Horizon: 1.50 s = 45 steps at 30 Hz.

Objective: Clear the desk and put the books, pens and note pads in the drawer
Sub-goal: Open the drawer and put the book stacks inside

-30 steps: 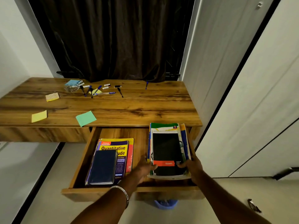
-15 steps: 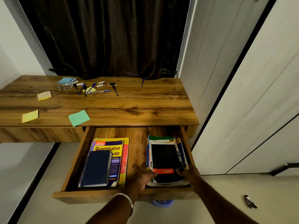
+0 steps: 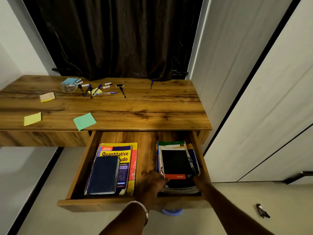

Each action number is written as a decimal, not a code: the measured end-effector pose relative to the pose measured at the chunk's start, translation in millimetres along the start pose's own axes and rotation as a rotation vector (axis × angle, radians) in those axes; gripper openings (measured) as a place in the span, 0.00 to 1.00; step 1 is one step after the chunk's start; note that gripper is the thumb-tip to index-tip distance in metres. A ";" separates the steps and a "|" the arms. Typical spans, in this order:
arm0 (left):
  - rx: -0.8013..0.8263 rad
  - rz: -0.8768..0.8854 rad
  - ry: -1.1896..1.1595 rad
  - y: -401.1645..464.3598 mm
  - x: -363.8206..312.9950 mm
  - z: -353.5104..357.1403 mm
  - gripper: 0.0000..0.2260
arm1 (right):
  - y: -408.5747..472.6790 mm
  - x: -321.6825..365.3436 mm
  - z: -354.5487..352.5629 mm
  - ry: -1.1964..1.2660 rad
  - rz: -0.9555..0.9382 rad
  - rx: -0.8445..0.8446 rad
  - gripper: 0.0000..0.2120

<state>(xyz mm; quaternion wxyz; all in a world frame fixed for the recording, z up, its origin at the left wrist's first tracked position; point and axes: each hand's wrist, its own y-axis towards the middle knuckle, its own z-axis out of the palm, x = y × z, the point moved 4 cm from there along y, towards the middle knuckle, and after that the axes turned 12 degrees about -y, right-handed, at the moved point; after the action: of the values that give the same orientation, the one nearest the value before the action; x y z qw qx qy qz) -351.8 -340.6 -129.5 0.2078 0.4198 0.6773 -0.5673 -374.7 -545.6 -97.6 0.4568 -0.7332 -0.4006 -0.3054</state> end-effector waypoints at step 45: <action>-0.335 0.008 0.040 -116.6 32.1 -65.2 0.20 | -89.3 -6.1 35.8 -0.384 0.104 0.239 0.07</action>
<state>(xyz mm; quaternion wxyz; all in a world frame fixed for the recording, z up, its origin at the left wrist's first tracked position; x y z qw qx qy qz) -450.9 -268.9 -67.0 0.2635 0.3932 0.7649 -0.4370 -452.1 -491.3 -78.9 0.4710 -0.7382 -0.4750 -0.0868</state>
